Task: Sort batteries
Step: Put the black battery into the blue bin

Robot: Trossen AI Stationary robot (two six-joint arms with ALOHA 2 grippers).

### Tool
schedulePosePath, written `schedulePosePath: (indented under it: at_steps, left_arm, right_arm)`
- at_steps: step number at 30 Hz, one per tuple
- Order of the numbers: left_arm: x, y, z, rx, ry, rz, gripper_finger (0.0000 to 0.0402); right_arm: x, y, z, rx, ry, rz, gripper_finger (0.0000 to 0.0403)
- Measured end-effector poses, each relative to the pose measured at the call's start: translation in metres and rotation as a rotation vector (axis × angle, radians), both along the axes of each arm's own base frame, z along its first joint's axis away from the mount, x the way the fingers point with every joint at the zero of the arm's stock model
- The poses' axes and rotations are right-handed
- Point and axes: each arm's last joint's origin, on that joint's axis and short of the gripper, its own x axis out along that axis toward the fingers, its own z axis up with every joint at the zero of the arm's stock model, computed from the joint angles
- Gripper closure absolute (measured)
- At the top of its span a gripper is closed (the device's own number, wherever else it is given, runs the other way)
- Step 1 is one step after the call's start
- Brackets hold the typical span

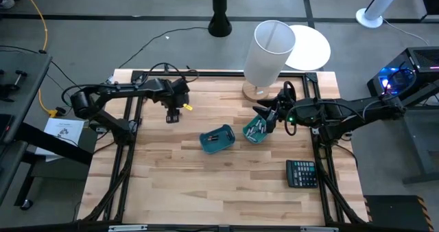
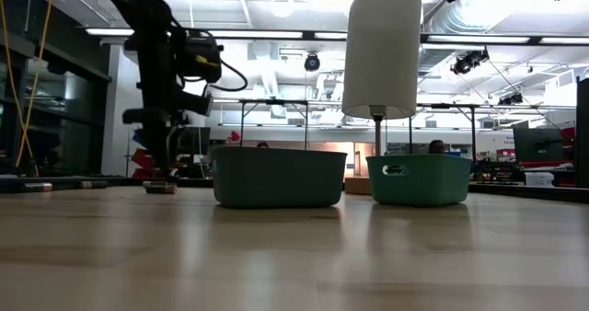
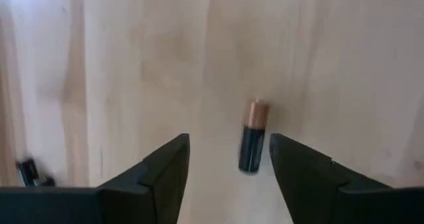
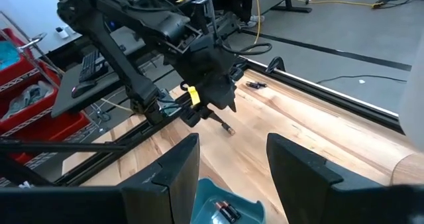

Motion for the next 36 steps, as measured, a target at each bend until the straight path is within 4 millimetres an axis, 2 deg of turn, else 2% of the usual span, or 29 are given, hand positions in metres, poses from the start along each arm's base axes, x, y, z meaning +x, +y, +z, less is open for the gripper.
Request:
schedulePosePath:
  at_steps: [4, 11, 13, 15, 17, 18, 19, 22, 26, 31, 36]
  left_arm:
    - [0.002, 0.009, -0.015, -0.018, -0.015, 0.020, 0.0197]
    - [0.006, 0.013, -0.055, -0.147, 0.147, 0.044, 0.0200]
    - [0.007, 0.011, -0.058, -0.165, 0.161, 0.077, 0.0218]
    - [0.009, 0.007, -0.058, -0.178, 0.157, 0.106, 0.0264]
    - [0.010, 0.002, -0.054, -0.191, 0.132, 0.137, 0.0337]
    - [0.012, -0.001, -0.050, -0.186, 0.118, 0.161, 0.0364]
    - [0.014, -0.002, -0.045, -0.176, 0.088, 0.189, 0.0371]
    - [0.025, -0.011, -0.025, -0.191, -0.036, 0.187, 0.0371]
    - [0.034, -0.023, 0.015, -0.130, -0.249, 0.163, 0.0371]
    - [0.054, -0.050, 0.057, -0.152, -0.609, 0.145, 0.0371]
    - [0.074, -0.094, 0.050, -0.216, -0.641, 0.105, 0.0371]
  right_arm:
    - [0.000, -0.003, 0.000, 0.015, -0.009, -0.025, 0.0231]
    - [0.000, -0.005, 0.000, 0.042, -0.022, -0.042, 0.0231]
    - [0.000, -0.005, 0.000, 0.046, -0.024, -0.042, 0.0231]
    - [0.000, -0.005, 0.000, 0.057, -0.029, -0.045, 0.0231]
    - [0.000, -0.005, 0.000, 0.057, -0.026, -0.046, 0.0231]
    - [0.000, -0.005, 0.000, 0.055, -0.027, -0.048, 0.0231]
    - [0.000, -0.005, 0.000, 0.054, -0.026, -0.049, 0.0231]
    - [0.000, -0.005, 0.000, 0.041, -0.021, -0.046, 0.0231]
    - [0.000, -0.005, 0.000, 0.039, -0.020, -0.046, 0.0231]
    - [0.000, -0.005, 0.000, 0.039, -0.019, -0.046, 0.0231]
    - [0.000, -0.005, 0.000, 0.038, -0.019, -0.046, 0.0231]
